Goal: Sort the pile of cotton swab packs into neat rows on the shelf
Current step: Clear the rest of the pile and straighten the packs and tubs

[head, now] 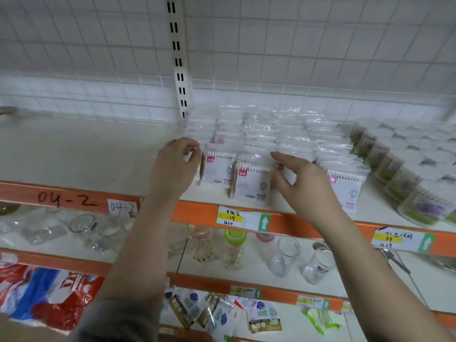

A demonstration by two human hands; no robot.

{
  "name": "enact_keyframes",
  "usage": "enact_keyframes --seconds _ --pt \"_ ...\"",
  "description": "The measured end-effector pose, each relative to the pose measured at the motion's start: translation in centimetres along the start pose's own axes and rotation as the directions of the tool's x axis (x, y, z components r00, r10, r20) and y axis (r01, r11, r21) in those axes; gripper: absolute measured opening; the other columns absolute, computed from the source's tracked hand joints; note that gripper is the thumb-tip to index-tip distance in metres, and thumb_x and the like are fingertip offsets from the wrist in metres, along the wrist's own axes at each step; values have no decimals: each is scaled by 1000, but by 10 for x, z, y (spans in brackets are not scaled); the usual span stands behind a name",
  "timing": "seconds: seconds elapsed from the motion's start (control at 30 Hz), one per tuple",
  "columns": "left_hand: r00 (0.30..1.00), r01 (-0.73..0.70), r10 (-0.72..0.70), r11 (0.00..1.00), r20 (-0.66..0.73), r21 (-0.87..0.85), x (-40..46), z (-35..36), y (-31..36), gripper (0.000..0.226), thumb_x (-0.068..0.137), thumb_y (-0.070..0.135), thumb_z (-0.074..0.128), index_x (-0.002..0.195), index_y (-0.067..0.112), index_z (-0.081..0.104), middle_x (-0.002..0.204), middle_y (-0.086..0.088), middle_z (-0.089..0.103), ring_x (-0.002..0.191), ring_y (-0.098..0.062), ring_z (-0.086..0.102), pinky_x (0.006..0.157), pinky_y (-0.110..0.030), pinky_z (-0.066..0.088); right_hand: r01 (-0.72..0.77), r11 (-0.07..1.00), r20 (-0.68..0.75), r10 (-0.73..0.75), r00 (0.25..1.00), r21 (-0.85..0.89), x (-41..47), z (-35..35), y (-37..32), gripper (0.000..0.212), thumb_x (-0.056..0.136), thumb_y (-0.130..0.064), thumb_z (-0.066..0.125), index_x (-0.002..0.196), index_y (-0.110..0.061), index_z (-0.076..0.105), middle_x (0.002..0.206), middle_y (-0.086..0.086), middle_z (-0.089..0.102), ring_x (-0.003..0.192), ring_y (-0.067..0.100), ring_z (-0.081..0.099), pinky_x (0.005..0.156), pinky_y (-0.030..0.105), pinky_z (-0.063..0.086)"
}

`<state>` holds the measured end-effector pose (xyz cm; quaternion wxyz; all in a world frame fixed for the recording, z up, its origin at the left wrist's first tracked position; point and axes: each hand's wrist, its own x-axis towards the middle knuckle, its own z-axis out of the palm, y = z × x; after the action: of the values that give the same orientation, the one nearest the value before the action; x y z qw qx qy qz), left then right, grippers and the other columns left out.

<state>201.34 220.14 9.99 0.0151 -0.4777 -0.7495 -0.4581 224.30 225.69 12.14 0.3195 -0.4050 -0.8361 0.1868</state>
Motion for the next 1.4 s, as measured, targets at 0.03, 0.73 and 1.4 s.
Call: enact_keyframes --seconds 0.03,0.73,1.4 --pt "1000 16 -16 1000 -15 15 -2 -2 0 13 91 19 56 98 16 66 100 -2 67 91 -11 61 78 -19 39 14 1000 21 -14 1000 11 -3 0 0 40 91 -13 56 130 -18 56 132 1 58 122 15 52 86 1 24" --pt "987 152 -145 979 -66 135 -37 -148 -98 15 89 15 57 98 11 68 94 1 67 81 -11 57 74 -19 37 0 990 319 45 947 -138 -49 86 -120 55 97 -30 47 148 -20 29 152 -1 33 135 16 36 103 20 26" --pt "959 284 -283 950 -21 131 -33 -338 -281 16 89 16 54 100 16 66 98 1 66 88 -17 63 77 -30 50 -53 984 349 110 931 -169 -30 250 -305 55 98 -28 43 148 -13 24 154 5 27 141 19 26 105 27 25"
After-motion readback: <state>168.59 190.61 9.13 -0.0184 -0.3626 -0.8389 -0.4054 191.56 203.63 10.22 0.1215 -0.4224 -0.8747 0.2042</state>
